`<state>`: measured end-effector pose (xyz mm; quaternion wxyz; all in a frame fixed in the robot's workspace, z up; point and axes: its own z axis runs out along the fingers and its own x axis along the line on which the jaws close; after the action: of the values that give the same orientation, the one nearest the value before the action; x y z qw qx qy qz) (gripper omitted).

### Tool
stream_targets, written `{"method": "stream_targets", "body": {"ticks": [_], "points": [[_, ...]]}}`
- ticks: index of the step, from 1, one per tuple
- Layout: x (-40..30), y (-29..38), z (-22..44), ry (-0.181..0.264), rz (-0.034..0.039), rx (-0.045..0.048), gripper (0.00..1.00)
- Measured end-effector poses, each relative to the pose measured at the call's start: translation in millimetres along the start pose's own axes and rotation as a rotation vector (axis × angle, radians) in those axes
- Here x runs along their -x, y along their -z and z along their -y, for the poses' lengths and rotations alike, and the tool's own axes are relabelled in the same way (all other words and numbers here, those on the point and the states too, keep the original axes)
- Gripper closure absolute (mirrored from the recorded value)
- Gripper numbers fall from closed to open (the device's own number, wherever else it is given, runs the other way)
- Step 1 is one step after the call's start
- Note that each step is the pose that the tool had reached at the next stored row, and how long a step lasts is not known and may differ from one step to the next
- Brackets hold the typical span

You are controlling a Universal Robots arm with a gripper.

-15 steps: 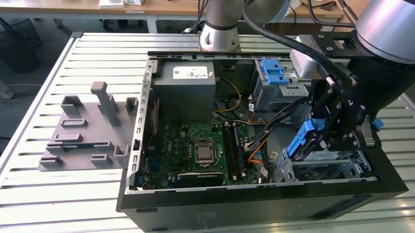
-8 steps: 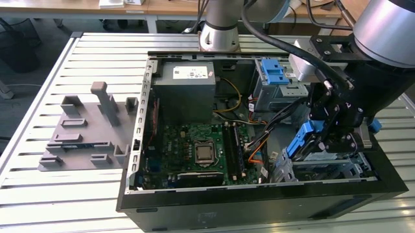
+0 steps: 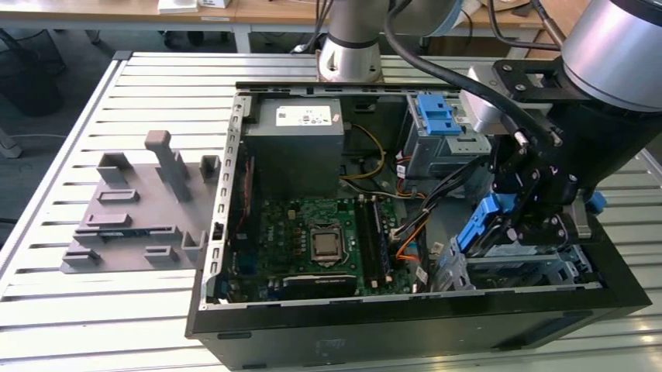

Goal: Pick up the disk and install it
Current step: 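Insert the disk into the insertion slot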

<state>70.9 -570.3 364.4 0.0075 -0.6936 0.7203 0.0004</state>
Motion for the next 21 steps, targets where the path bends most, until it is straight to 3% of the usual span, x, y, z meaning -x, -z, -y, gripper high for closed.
{"method": "stream_targets", "body": {"ticks": [10, 15, 18, 19, 21], "points": [[-0.1, -8.7, -0.1, 0.000, -0.0001, 0.0000, 0.64], [-0.1, -9.5, -0.1, 0.000, 0.0000, -0.0001, 0.64], [-0.1, -9.6, -0.1, 0.000, 0.0000, 0.0001, 0.57], [-0.1, -9.6, -0.1, 0.000, -0.0001, 0.0000, 0.50], [-0.1, -9.7, -0.1, 0.000, -0.0001, 0.0000, 0.50]]}}
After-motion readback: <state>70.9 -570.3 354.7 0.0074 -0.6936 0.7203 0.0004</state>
